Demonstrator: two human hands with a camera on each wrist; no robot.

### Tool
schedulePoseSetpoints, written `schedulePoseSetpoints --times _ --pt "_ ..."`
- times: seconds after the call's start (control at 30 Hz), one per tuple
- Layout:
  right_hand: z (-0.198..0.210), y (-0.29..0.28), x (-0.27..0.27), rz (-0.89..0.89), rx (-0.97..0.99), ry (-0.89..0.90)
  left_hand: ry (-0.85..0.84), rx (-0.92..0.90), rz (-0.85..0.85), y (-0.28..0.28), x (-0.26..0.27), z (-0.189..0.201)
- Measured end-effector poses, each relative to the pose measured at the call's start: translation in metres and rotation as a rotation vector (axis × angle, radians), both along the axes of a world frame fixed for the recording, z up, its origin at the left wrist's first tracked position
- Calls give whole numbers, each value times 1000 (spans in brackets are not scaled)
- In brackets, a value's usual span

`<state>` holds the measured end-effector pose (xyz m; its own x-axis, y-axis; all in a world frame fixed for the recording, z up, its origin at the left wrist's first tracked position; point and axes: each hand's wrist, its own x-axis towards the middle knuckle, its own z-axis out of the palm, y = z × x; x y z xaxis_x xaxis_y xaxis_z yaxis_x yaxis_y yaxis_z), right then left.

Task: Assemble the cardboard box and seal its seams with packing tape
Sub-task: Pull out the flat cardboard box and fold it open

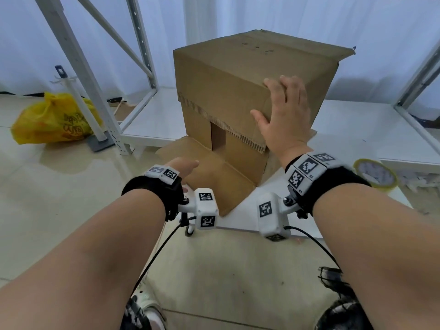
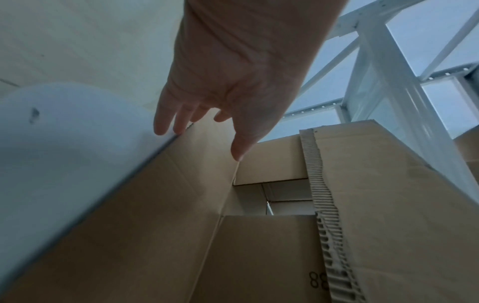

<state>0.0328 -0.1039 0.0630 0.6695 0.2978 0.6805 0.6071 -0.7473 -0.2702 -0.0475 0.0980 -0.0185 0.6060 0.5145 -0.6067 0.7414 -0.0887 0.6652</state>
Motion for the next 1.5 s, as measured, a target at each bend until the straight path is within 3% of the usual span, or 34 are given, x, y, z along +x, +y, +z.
schedulePoseSetpoints --times 0.2,0.4,0.57,0.67,0.83,0.97,1.1,1.2,1.27,1.37,1.5 --pt "-2 0 2 6 5 -21 -27 -99 80 -3 4 -4" --pt "1 -4 6 12 -6 -62 -261 -31 180 4 11 0" --pt "12 -10 8 26 6 15 -361 -314 100 -27 17 19" --pt "18 -14 11 45 6 42 -450 -371 90 -46 24 32" --pt "23 -20 17 135 84 68 -408 -334 -33 -74 35 64" --pt "27 -20 20 193 157 117 -381 -292 121 -86 47 82" --pt "27 -23 36 197 420 272 -416 -188 130 -90 55 89" --pt "25 -34 57 48 662 333 -436 -210 123 -89 61 87" --pt "25 -42 74 5 780 553 -433 -236 146 -87 64 86" --pt "28 -56 107 6 863 843 -415 -220 192 -79 71 83" --pt "38 -62 139 -1 885 1011 -422 -172 360 -49 96 64"
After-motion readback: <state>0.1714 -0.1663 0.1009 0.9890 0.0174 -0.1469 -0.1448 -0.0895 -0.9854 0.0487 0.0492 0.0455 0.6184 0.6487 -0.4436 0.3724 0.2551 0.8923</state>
